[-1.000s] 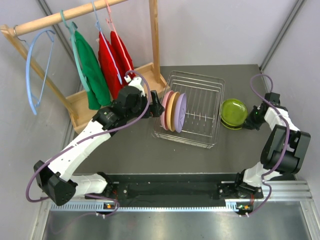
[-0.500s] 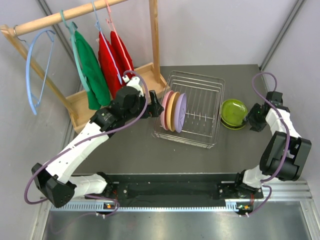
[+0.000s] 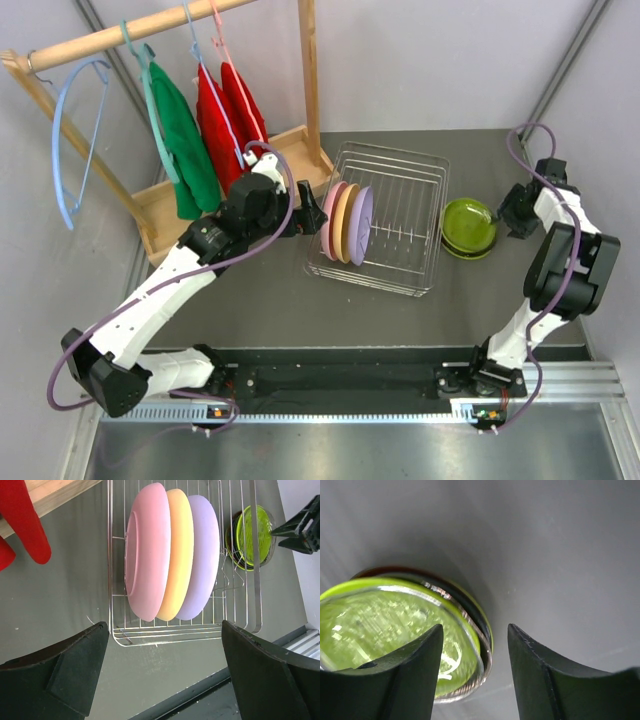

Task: Load the plates into the dish rack
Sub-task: Pick up the plate at the center of the board.

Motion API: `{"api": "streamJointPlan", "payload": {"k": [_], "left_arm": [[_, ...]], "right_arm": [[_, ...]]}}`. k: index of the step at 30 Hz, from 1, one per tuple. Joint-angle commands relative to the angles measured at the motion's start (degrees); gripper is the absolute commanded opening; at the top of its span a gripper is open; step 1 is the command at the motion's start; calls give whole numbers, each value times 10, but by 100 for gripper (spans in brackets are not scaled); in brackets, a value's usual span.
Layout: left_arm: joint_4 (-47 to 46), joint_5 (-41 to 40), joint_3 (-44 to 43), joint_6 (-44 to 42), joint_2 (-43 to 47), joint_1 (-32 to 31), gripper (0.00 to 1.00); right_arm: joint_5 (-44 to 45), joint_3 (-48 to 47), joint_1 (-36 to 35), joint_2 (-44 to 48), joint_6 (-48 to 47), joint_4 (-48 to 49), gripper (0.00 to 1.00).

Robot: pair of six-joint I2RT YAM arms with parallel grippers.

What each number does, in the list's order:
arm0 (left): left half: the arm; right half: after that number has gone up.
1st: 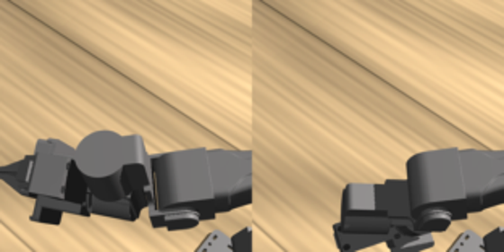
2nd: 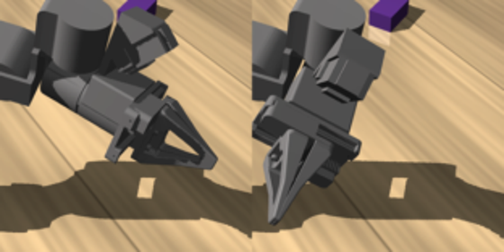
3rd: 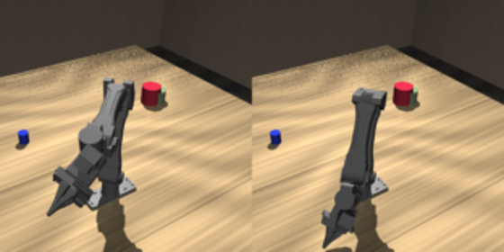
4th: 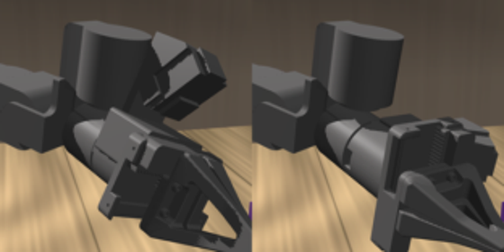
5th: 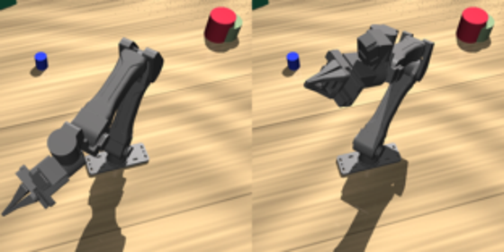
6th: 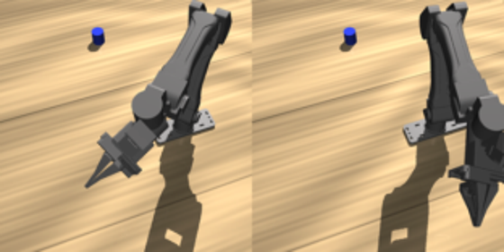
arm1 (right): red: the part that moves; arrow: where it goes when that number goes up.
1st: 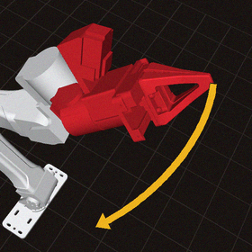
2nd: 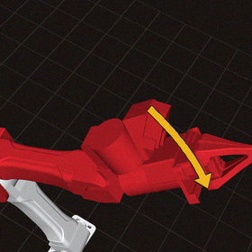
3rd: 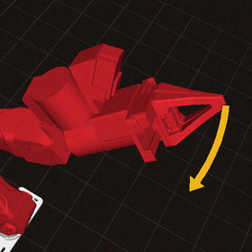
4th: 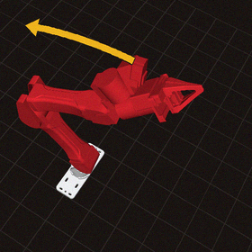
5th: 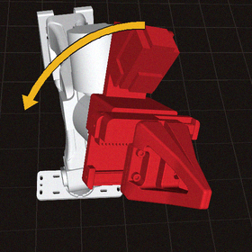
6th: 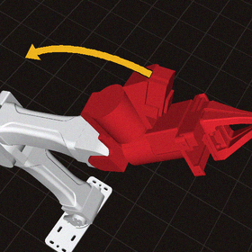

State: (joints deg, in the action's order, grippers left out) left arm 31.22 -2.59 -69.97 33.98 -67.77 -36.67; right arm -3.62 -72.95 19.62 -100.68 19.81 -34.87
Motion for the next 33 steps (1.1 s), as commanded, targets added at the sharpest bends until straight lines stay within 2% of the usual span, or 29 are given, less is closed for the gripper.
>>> {"api": "streamJointPlan", "payload": {"k": [1,6,7,13,22,24,33], "left_arm": [[-17,-1,-2,-1,-6,4,99],[-15,-1,-4,-1,-12,4,99],[-16,-2,-4,-1,-13,3,99],[-17,2,-3,-1,-20,4,99],[-17,3,3,3,-11,4,99],[-17,4,3,4,-9,4,99],[-28,23,0,10,3,4,99]], "right_arm": [[-8,-27,-5,-24,-18,18,50],[-8,-15,-4,-20,-17,29,36],[-4,-12,-5,-11,-17,31,28],[7,11,-5,10,-20,29,8],[33,31,-5,61,-21,2,6],[30,33,-5,72,-20,-2,0],[-1,62,-5,166,8,-6,0]]}}
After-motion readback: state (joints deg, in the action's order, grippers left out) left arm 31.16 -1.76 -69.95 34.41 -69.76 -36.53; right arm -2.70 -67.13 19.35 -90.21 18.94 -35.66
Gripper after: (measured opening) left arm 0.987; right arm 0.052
